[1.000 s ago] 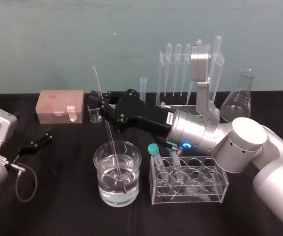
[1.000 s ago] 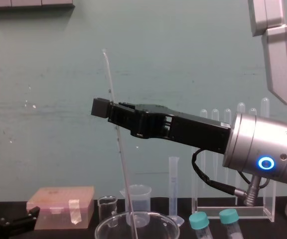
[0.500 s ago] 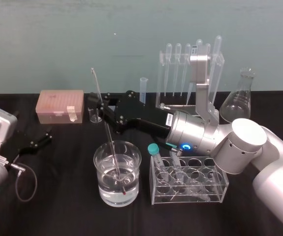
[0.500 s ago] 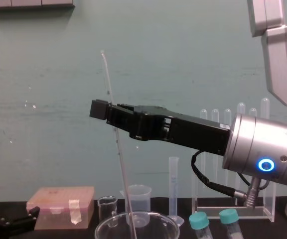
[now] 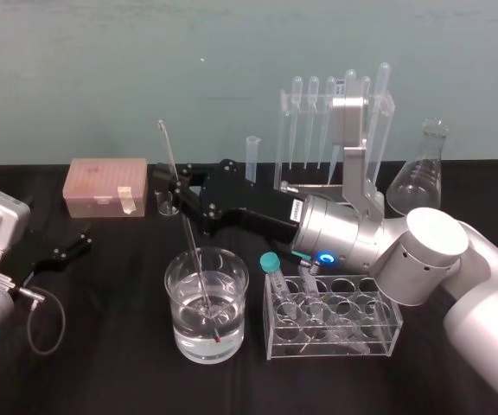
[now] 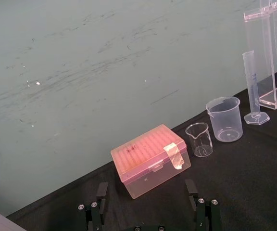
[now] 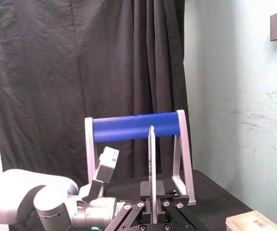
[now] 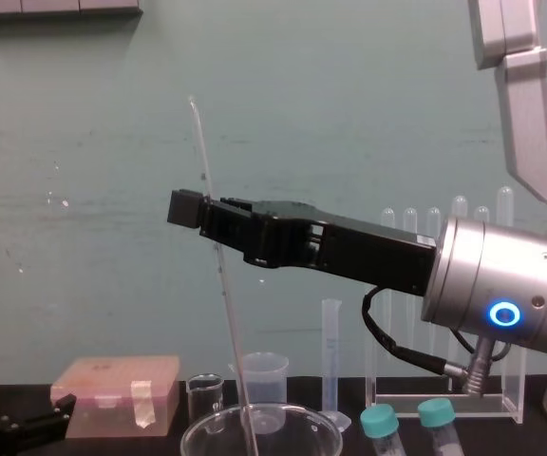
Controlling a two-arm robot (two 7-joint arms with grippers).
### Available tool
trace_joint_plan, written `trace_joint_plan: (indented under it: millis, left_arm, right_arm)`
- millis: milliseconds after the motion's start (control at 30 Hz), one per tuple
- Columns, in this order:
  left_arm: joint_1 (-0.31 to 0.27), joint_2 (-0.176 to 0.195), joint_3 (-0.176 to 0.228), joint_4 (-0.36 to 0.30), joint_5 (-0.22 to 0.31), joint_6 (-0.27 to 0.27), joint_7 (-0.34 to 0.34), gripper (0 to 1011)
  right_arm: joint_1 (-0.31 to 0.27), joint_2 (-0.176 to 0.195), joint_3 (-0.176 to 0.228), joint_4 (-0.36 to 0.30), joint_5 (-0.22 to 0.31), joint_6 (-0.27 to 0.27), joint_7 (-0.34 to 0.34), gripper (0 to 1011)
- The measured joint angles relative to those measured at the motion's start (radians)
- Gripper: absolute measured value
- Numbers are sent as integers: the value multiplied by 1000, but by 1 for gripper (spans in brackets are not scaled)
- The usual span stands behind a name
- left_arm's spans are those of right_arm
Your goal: Hold the thermometer with one hand and immerse one end into the beaker, then reinsert it into the test tube rack.
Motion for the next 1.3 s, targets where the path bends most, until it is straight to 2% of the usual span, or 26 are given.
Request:
trace_joint_plan:
  millis: [1300]
  left_arm:
    - [0,0,0,0,0,0,0,1008]
  right_arm:
    - [1,0,-1,1,1,7,-2,56]
